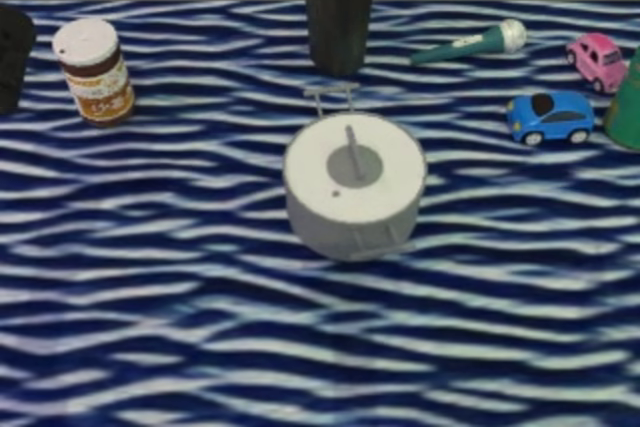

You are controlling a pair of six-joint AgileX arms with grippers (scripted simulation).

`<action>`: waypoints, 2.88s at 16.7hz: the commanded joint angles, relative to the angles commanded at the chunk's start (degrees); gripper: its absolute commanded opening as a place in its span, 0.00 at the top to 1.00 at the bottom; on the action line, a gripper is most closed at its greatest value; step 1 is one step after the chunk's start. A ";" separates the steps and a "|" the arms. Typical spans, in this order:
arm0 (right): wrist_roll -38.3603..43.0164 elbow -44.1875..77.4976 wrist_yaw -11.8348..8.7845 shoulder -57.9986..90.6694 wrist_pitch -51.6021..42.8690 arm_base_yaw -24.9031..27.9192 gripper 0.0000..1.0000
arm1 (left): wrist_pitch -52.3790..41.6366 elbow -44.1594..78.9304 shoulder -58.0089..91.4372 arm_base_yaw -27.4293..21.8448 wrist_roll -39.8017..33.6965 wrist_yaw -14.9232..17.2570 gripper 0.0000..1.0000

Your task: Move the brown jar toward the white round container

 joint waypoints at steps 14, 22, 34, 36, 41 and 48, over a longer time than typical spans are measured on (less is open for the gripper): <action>0.00 0.00 0.00 0.00 0.00 0.00 0.00 | -35.32 71.69 72.99 2.21 20.93 3.30 0.00; 0.00 0.00 0.00 0.00 0.00 0.00 0.00 | -40.82 87.91 88.24 3.52 26.18 2.53 0.00; 0.00 0.00 0.00 0.00 0.00 0.00 0.00 | -32.07 81.24 90.09 2.43 25.10 2.33 0.00; 0.00 0.00 0.00 0.00 0.00 0.00 0.00 | -31.49 80.81 90.21 2.37 25.04 2.32 0.00; 0.00 0.00 0.00 0.00 0.00 0.00 0.00 | -31.49 80.81 90.21 2.37 25.04 2.32 0.23; 0.00 0.00 0.00 0.00 0.00 0.00 0.00 | -31.49 80.81 90.21 2.37 25.04 2.32 0.75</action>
